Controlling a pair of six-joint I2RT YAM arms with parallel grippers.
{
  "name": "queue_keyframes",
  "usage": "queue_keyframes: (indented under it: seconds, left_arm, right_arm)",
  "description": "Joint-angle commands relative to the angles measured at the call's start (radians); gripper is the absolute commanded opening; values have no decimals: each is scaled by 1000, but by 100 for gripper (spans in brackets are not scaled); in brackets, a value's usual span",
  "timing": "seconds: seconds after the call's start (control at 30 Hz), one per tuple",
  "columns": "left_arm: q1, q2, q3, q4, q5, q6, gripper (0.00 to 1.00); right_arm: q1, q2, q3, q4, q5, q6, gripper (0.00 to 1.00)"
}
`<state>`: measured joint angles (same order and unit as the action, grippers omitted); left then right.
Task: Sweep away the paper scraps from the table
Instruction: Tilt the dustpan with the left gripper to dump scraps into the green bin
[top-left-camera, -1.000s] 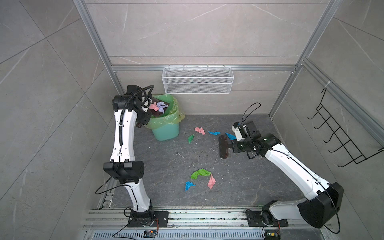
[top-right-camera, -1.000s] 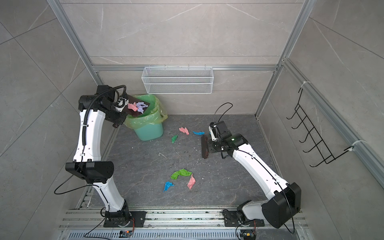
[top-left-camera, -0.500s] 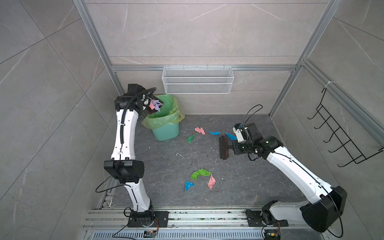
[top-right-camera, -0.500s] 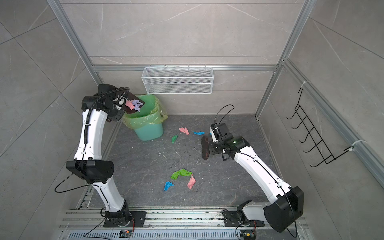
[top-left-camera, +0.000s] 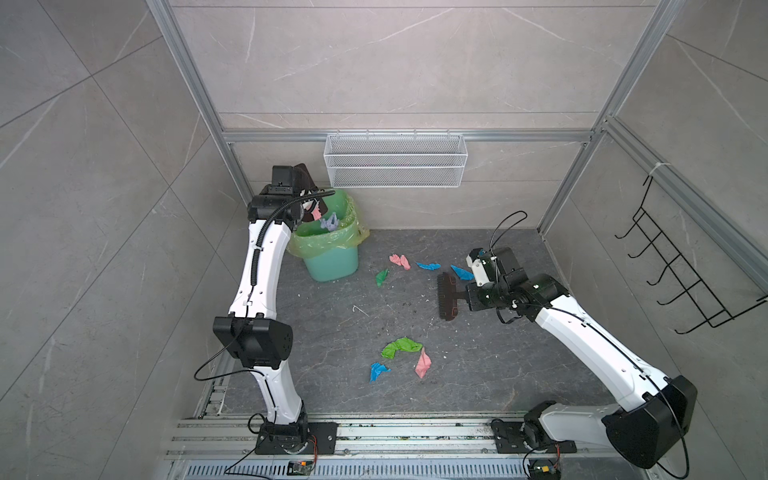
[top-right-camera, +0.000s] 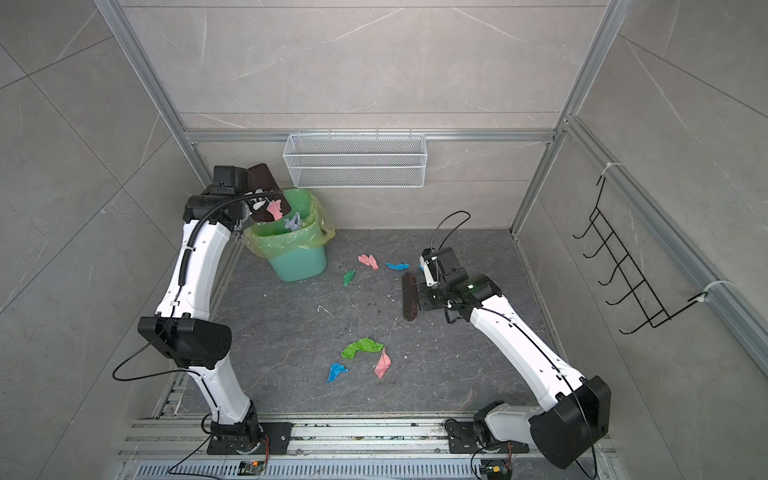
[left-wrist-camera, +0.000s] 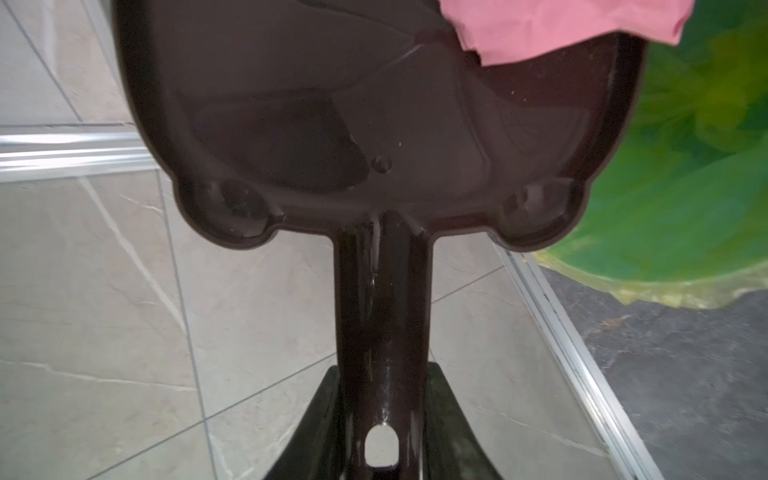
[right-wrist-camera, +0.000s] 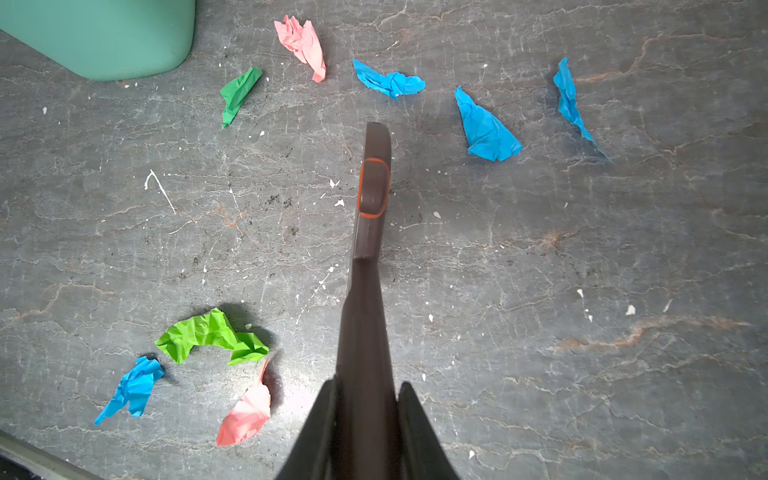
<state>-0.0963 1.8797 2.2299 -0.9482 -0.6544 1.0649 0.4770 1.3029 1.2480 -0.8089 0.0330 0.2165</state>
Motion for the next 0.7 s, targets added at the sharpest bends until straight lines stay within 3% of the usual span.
queue_keyframes:
  seconds: [0.0,0.13,0.43,0.67]
  left_arm:
    - [-3,-40,-28,147,-99,130,0]
    - [-3,-65,-115,274,-145,247,0]
    - [-5,-114,-168,326,-149,293,0]
    - [-5,-139,-179,307,-136,228,0]
  right_arm:
    - [-3,-33,-20,43,-5,17,0]
    - [-3,-45,-27,44,1,14,0]
    - [-4,-43,-30,55,0,7,0]
    - [-3,-43,-17,50,-16,-10,0]
